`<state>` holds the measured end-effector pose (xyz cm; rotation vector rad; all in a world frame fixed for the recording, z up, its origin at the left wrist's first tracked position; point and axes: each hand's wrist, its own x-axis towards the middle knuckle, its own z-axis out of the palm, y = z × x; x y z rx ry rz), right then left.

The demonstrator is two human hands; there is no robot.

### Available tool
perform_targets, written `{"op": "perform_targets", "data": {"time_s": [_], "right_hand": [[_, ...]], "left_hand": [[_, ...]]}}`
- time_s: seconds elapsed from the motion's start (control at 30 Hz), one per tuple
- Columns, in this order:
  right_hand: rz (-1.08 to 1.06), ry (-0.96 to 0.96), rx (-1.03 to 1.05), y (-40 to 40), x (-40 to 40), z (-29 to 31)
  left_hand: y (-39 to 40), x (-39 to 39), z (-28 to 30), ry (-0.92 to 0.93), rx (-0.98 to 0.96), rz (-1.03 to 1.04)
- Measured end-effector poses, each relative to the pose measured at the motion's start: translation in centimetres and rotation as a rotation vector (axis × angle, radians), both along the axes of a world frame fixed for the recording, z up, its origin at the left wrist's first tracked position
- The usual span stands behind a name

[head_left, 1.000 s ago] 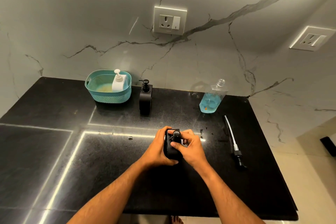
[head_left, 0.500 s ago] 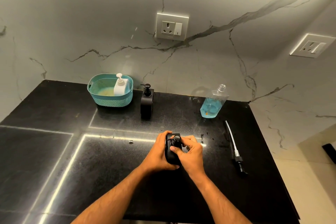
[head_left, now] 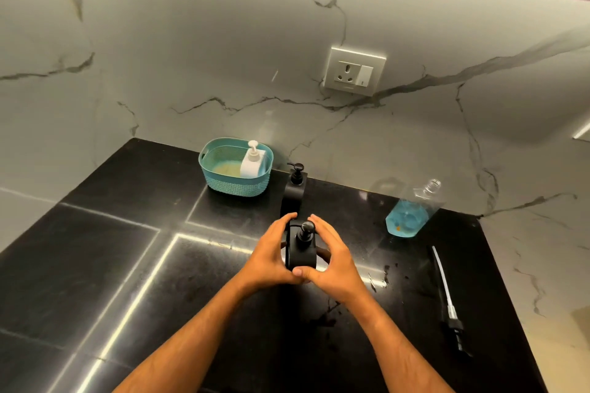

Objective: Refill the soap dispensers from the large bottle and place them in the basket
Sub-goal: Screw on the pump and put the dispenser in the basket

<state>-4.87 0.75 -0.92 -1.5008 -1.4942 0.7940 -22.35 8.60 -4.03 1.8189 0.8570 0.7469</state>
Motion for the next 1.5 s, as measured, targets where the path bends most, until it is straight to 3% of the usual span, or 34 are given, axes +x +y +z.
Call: {"op": "perform_targets", "data": {"time_s": [0.43,0.83,0.97,1.27,1.5], "right_hand": [[0.160,-0.100,0.155,13.6,-6.3,5.7],[0.204,-0.116,0.121,24.9,-9.8,7.8],[0.159,-0.179,0.113,27.5,-10.6,7.5],[0.130,-0.596,0.130,30.5,-9.7,6.7],[0.114,-0.666,0.036,31.3,-9.3,5.4]], "left_hand": [[10.8,-8.0,8.0,-0.008,0.092,0.127],[20.8,-12.0,12.3,0.028,-0.049,0.036],[23.5,-12.2,12.1,0.060,-0.092,0.048],[27.7,-11.5,9.1,0.161,-0.136,0.049],[29.4,-9.9,6.6,0.207,-0.141,0.031]]}}
